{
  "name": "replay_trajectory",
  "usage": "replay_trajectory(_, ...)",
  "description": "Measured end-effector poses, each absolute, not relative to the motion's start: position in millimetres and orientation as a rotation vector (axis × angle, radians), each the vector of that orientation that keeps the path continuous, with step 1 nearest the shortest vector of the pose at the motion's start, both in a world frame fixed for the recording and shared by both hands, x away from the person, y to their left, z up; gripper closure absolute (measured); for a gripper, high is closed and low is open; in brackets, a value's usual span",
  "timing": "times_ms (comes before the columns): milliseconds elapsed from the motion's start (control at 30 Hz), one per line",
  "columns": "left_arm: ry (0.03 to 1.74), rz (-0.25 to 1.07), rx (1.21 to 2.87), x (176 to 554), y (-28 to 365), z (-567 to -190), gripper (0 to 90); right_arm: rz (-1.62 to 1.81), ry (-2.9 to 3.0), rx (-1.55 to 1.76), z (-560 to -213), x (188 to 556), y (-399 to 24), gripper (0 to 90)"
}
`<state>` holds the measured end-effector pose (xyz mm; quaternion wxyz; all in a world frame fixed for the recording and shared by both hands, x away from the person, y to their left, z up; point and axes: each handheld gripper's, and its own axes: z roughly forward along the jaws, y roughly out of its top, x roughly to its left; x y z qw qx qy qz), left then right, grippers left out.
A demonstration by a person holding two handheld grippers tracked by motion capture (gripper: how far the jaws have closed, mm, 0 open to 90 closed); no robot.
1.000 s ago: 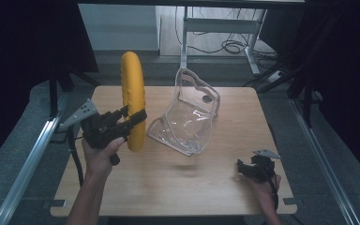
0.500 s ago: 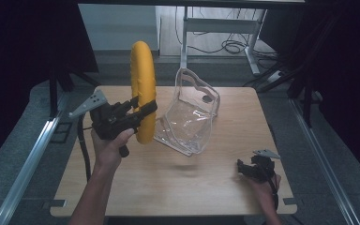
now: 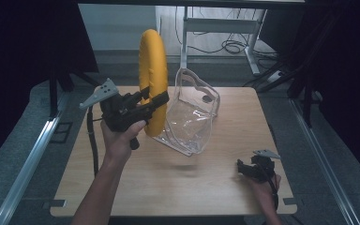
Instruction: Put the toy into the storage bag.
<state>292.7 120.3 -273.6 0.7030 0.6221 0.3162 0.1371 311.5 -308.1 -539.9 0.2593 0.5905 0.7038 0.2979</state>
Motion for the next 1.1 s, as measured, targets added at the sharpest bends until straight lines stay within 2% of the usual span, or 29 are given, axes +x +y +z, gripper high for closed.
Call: replay_trajectory(1100,0.617,0.231,1.422,307,37,-263,48.8,0.81,1.906,1.598,-540,312,-308,16.0)
